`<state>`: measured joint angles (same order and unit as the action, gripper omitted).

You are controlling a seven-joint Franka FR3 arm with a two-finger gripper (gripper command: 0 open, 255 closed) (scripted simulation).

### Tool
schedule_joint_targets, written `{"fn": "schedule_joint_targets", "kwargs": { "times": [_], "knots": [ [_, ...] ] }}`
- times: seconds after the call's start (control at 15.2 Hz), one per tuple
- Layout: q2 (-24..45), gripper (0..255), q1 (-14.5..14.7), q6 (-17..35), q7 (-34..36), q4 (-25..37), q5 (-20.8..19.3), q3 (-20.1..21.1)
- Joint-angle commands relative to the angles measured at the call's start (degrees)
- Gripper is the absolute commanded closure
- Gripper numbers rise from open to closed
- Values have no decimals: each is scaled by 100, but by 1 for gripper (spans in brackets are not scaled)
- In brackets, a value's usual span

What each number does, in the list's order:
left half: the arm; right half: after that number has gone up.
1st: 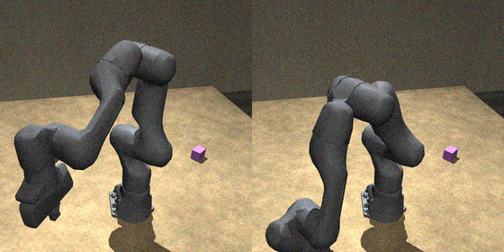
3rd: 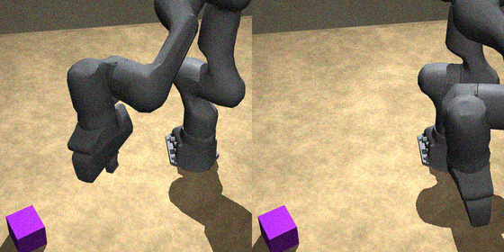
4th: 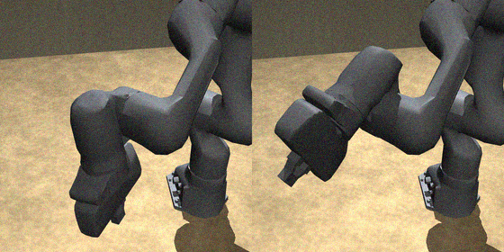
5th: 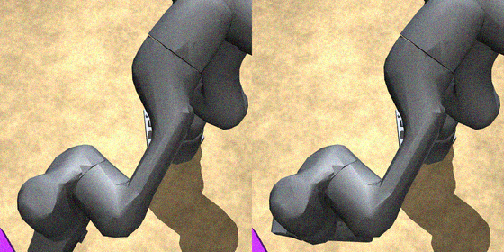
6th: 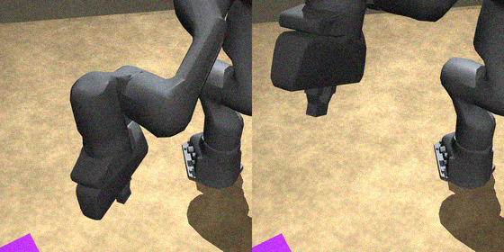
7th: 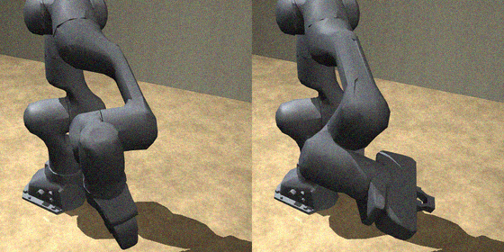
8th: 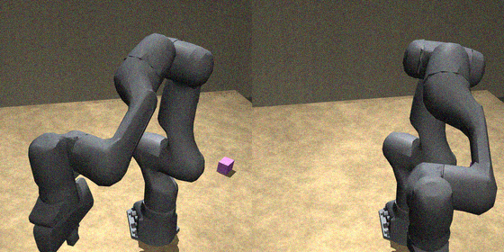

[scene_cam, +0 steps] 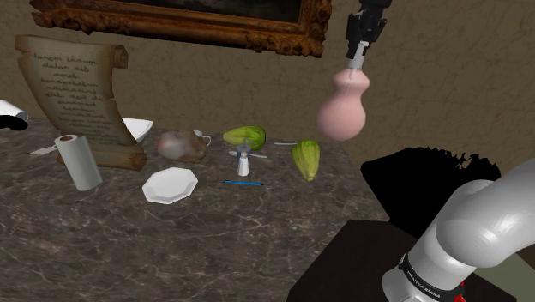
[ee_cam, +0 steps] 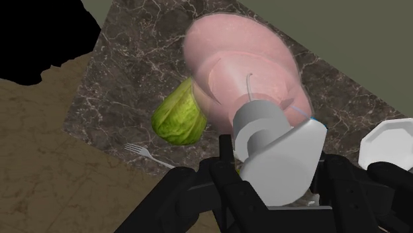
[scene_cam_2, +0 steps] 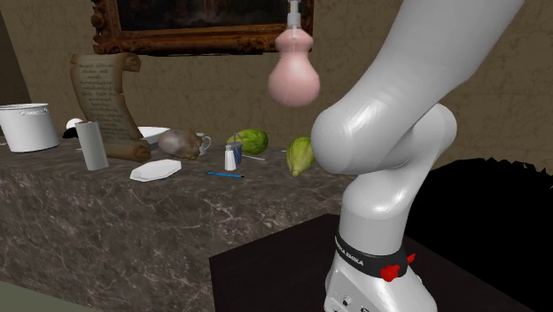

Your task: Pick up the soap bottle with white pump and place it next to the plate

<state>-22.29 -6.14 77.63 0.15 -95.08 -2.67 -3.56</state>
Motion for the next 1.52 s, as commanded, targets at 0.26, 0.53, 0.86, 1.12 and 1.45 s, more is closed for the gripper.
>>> {"fn": "schedule_joint_targets", "kwargs": {
  "times": [0.26, 0.53, 0.86, 1.12, 1.45],
  "knots": [
    [317, 255, 5, -512, -21, 834, 12, -1],
    [580, 255, 5, -879, -43, 1463, 22, -8],
    [638, 255, 129, -397, 376, 1026, 75, 258],
    [752, 255, 254, 137, 768, 596, 115, 505],
    [1047, 255, 409, 757, 1229, 257, 134, 794]
  ]
}}
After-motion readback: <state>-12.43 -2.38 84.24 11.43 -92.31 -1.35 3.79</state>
